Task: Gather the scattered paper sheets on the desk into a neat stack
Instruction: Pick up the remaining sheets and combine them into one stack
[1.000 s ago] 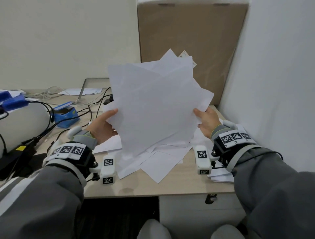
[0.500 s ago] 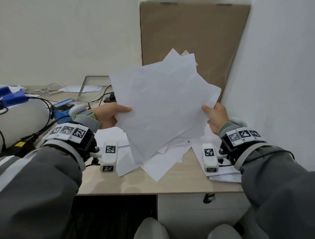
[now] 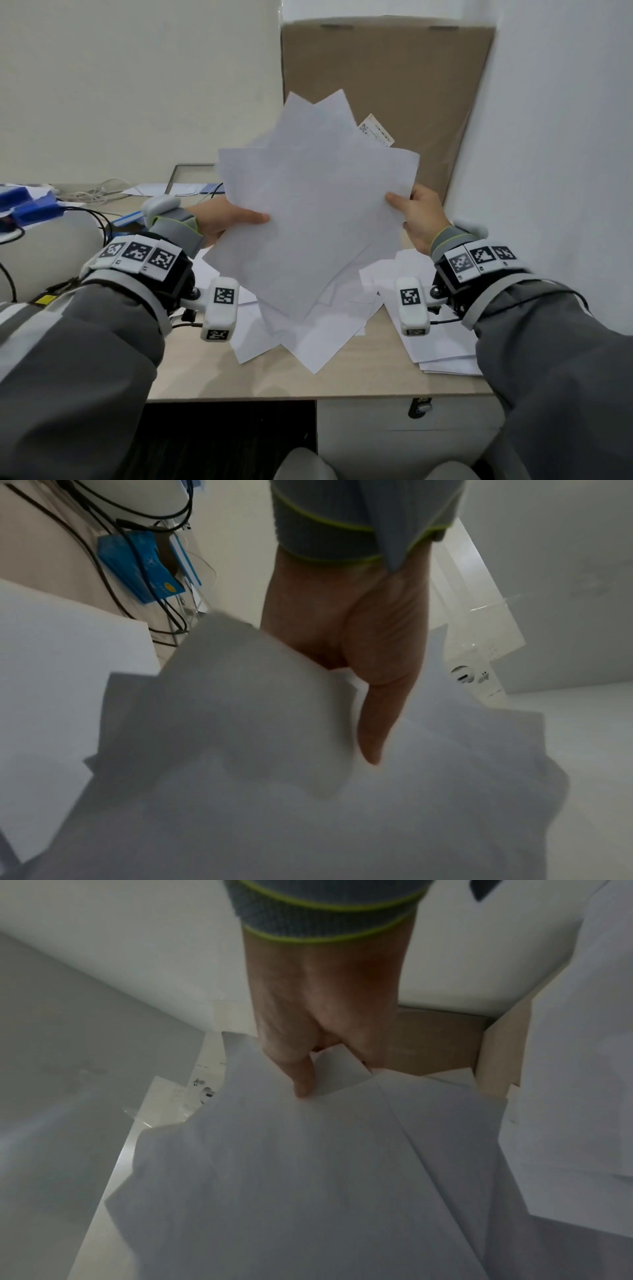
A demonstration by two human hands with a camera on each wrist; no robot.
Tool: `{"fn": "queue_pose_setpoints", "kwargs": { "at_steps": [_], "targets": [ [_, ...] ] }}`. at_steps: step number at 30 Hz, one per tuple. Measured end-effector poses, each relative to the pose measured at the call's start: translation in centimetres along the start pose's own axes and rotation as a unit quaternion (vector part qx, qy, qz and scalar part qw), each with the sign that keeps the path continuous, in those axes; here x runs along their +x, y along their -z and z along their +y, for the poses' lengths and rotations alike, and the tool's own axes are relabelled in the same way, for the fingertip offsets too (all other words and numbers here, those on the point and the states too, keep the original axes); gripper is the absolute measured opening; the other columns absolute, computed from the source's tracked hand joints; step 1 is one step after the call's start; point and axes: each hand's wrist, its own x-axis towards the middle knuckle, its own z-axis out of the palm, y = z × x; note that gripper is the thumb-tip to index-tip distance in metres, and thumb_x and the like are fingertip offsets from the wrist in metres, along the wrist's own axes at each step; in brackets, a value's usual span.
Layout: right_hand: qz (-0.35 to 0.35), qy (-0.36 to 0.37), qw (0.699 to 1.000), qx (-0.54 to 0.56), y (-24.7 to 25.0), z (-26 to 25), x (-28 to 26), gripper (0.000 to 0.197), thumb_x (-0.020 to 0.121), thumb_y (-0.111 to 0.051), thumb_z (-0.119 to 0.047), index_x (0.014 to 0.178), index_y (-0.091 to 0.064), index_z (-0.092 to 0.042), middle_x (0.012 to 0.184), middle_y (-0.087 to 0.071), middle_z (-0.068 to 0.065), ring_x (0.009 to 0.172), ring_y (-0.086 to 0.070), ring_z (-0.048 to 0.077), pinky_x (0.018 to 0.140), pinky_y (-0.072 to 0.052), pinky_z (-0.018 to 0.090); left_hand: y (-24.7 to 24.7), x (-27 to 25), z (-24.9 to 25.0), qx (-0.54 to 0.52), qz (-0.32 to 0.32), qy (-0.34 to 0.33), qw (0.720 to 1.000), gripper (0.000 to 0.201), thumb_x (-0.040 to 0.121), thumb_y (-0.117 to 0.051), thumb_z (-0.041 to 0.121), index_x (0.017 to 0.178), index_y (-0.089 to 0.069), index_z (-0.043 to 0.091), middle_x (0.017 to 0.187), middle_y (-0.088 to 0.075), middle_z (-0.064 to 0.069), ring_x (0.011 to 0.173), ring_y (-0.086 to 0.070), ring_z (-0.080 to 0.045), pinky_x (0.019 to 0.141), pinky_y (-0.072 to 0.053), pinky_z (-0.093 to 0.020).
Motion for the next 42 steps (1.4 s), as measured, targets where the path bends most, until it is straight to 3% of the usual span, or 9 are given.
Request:
{"fn": "queue_pose_setpoints", "kwargs": {
  "at_steps": [3, 9, 15, 19, 25, 28, 31, 37, 42],
  "targets": [
    [-0.014, 0.001, 1.000, 0.012, -0.3, 0.0, 0.2, 0.019, 0.090, -0.058, 0.000, 0.106, -0.064, -0.010, 0.092, -0.074, -0.001, 0.083, -0.068, 0.016, 0.082, -0.054, 0.035, -0.5, 0.2, -0.7, -0.013, 0.064, -0.016, 0.998, 0.088, 0.047, -0.086, 0.030, 0.126, -0.056, 0.007, 0.124, -0.063, -0.017, 0.113, -0.062, -0.035, 0.093, -0.051, -0.050],
    [0.096, -0.086, 0.991, -0.047, 1.4, 2.5, -1.1, 0.100, 0.080, -0.076, -0.031, 0.152, -0.008, -0.024, 0.156, -0.024, 0.001, 0.140, -0.031, 0.018, 0.100, -0.027, 0.031, -0.5, 0.2, -2.1, -0.097, 0.155, -0.048, 0.982, 0.048, 0.061, -0.077, 0.018, 0.107, -0.063, 0.013, 0.120, -0.064, -0.016, 0.108, -0.062, -0.035, 0.099, -0.046, -0.052],
    [-0.077, -0.147, 0.986, 0.013, 0.7, 3.3, -2.1, 0.020, 0.089, -0.064, -0.027, 0.104, -0.059, -0.014, 0.103, -0.068, 0.002, 0.101, -0.062, 0.023, 0.090, -0.045, 0.034, -0.4, 0.9, -2.5, -0.130, 0.147, -0.076, 0.978, 0.025, 0.088, -0.060, 0.001, 0.110, -0.061, 0.013, 0.109, -0.066, -0.006, 0.092, -0.066, -0.020, 0.092, -0.050, -0.043],
    [-0.070, -0.109, 0.991, -0.022, -0.8, 2.2, -1.7, 0.039, 0.088, -0.066, -0.014, 0.114, -0.059, 0.014, 0.115, -0.066, 0.024, 0.107, -0.064, 0.036, 0.101, -0.048, 0.045, -0.3, 1.1, -2.3, -0.136, 0.140, -0.088, 0.977, 0.034, 0.085, -0.065, 0.005, 0.119, -0.059, 0.011, 0.115, -0.066, -0.009, 0.095, -0.067, -0.022, 0.092, -0.051, -0.043],
    [-0.026, -0.055, 0.998, -0.035, -2.2, 0.0, -0.8, 0.060, 0.069, -0.075, -0.059, 0.092, -0.057, -0.006, 0.084, -0.050, 0.001, 0.077, -0.046, 0.013, 0.075, -0.039, 0.033, 0.6, 1.6, -0.3, -0.162, 0.133, -0.169, 0.963, 0.036, 0.077, -0.068, 0.013, 0.112, -0.064, 0.017, 0.113, -0.070, -0.004, 0.100, -0.069, -0.021, 0.083, -0.057, -0.035],
    [-0.055, -0.072, 0.994, -0.057, -2.1, 1.8, -1.2, 0.068, 0.085, -0.067, -0.038, 0.121, -0.050, 0.017, 0.138, -0.042, 0.018, 0.102, -0.062, 0.024, 0.088, -0.037, 0.027, 0.1, 2.1, -3.0, -0.175, 0.147, -0.127, 0.965, 0.044, 0.070, -0.071, 0.020, 0.113, -0.062, 0.017, 0.117, -0.067, -0.005, 0.089, -0.071, -0.013, 0.074, -0.058, -0.029],
    [-0.033, -0.093, 0.994, -0.048, -2.0, 3.8, -0.7, 0.087, 0.063, -0.083, -0.045, 0.130, -0.046, -0.002, 0.107, -0.061, -0.001, 0.099, -0.056, 0.010, 0.099, -0.038, 0.030, -1.2, 2.6, -6.1, -0.164, 0.168, -0.097, 0.967, 0.038, 0.066, -0.076, 0.016, 0.102, -0.064, 0.018, 0.108, -0.071, 0.002, 0.094, -0.069, -0.015, 0.082, -0.055, -0.034],
    [0.015, -0.055, 0.997, -0.045, -3.3, 3.4, 1.2, 0.047, 0.072, -0.081, -0.033, 0.069, -0.036, -0.022, 0.059, -0.037, -0.009, 0.055, -0.035, 0.011, 0.067, -0.035, 0.024, -1.6, 4.1, -4.4, -0.179, 0.160, -0.132, 0.962, 0.045, 0.070, -0.076, 0.014, 0.113, -0.063, 0.015, 0.104, -0.074, 0.002, 0.098, -0.069, -0.018, 0.079, -0.057, -0.029],
    [0.057, -0.008, 0.998, 0.020, -4.2, 1.8, 2.1, 0.020, 0.088, -0.066, -0.020, 0.106, -0.062, -0.013, 0.084, -0.065, -0.003, 0.073, -0.061, 0.010, 0.063, -0.047, 0.018, -1.3, 5.1, -3.8, -0.176, 0.142, -0.133, 0.965, 0.039, 0.075, -0.076, 0.013, 0.112, -0.065, 0.017, 0.111, -0.072, -0.002, 0.101, -0.069, -0.020, 0.084, -0.056, -0.035]
  ]
}}
